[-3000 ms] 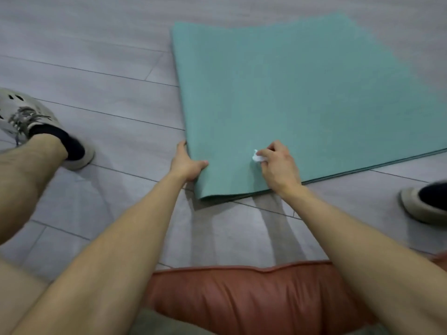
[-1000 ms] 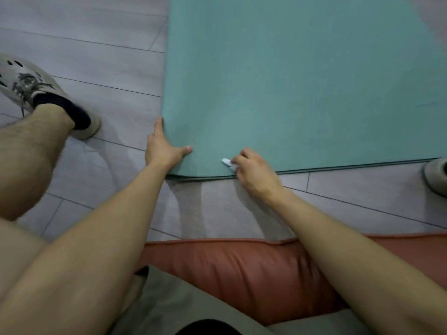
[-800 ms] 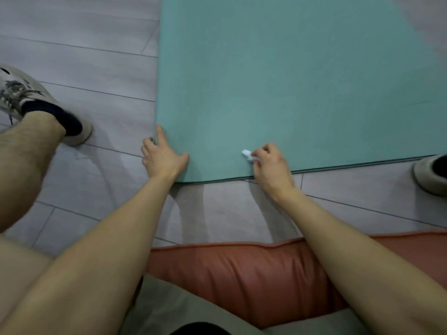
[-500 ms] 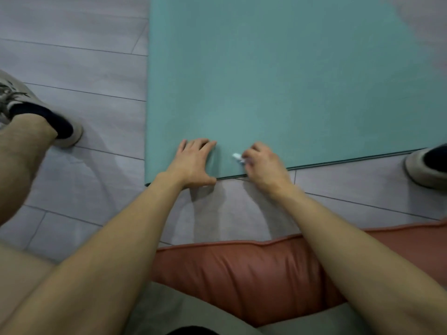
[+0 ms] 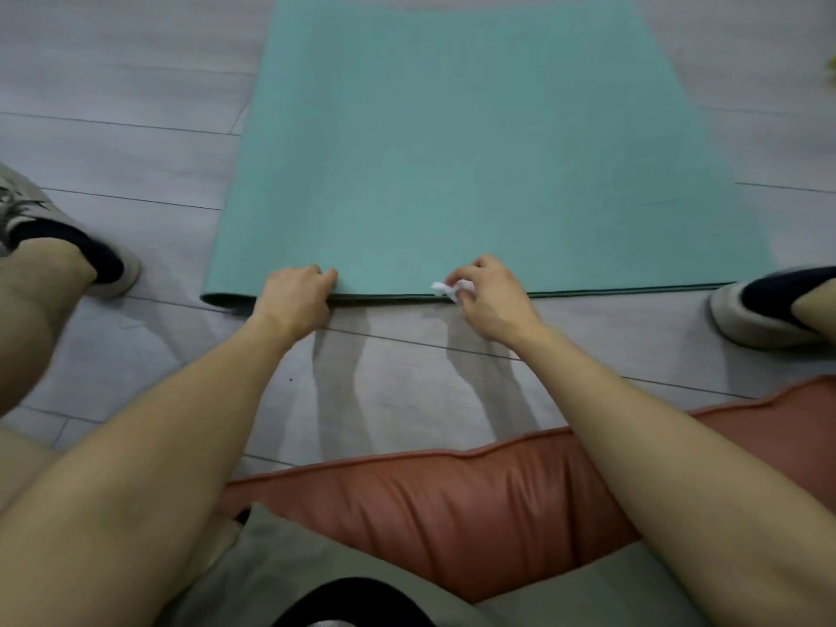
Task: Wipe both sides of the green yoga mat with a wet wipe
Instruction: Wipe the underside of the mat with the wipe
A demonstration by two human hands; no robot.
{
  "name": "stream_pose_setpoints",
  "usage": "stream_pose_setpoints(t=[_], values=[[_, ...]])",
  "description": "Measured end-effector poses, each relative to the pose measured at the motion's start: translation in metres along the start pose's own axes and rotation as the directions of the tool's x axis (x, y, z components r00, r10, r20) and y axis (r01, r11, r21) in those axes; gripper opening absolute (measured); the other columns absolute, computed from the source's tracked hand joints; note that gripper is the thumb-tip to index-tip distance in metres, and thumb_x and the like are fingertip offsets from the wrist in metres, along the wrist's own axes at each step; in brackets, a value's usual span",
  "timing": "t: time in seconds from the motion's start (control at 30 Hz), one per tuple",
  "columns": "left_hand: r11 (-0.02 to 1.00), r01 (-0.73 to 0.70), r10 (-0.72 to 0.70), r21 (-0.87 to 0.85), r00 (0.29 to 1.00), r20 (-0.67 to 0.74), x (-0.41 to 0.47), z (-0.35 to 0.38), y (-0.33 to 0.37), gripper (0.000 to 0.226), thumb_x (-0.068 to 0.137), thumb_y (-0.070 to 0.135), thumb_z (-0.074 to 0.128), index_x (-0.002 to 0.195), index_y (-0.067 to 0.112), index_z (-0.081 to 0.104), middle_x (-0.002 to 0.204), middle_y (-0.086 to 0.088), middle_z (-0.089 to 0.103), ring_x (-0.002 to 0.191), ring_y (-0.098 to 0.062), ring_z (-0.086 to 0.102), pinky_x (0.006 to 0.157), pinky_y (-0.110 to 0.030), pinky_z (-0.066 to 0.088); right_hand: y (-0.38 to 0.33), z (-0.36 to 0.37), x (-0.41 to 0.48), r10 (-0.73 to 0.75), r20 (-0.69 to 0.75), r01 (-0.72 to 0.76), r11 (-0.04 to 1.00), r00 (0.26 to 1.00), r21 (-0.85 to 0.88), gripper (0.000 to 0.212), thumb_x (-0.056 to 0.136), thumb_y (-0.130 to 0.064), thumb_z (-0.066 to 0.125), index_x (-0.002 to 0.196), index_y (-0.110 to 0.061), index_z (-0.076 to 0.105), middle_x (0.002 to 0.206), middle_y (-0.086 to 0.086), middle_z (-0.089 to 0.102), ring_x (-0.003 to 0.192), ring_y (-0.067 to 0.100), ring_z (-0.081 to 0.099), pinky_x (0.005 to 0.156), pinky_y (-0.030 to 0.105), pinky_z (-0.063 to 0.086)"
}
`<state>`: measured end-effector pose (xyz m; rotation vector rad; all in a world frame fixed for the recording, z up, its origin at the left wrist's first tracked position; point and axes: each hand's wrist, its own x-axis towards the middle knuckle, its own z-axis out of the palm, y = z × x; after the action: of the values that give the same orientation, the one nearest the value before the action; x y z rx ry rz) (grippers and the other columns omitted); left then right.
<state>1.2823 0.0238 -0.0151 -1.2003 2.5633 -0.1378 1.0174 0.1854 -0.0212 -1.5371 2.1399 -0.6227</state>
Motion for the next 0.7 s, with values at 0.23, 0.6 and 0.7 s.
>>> stream_pose_setpoints(t=[0.23,0.6,0.7], values=[[0.984,-0.132,0.124,-0.121,0.99,-0.073,0.034,0.003,0.058,0.051,0.089,0.049,0.061,0.133,0.023,0.056,0.138,-0.009,0.055,0.128,-0.033,0.051,0.1,-0.047,0.048,0.009,-0.019,0.014,0.04,-0.021,-0.039,0.997,0.999,0.072,0.032,0.094,-0.005,0.058,0.098,-0.025,0.082,0.108,0.002,0.064,0.097,0.019,0.062,0.079,0.025,0.041],[0.849,-0.474,0.498,0.234,0.865,-0.054,0.097,-0.021,0.179,0.068,0.106,0.06,0.04,0.163,0.024,0.023,0.145,-0.018,0.045,0.12,-0.039,0.052,0.073,-0.044,0.045,0.101,-0.072,-0.013,0.229,-0.226,-0.235,0.972,0.947,0.003,0.011,0.087,-0.022,0.071,0.091,-0.016,0.078,0.105,0.008,0.065,0.093,0.022,0.063,0.083,0.024,0.043],[0.78,-0.528,0.58,0.336,0.812,-0.069,0.097,-0.022,0.169,0.06,0.108,0.038,0.037,0.163,0.016,0.023,0.134,-0.019,0.053,0.104,-0.038,0.06,0.062,-0.042,0.037,0.108,-0.077,0.001,0.203,-0.232,-0.206,0.978,0.951,0.009,0.013,0.09,-0.011,0.065,0.097,-0.013,0.076,0.107,0.011,0.067,0.099,0.029,0.064,0.09,0.031,0.047]])
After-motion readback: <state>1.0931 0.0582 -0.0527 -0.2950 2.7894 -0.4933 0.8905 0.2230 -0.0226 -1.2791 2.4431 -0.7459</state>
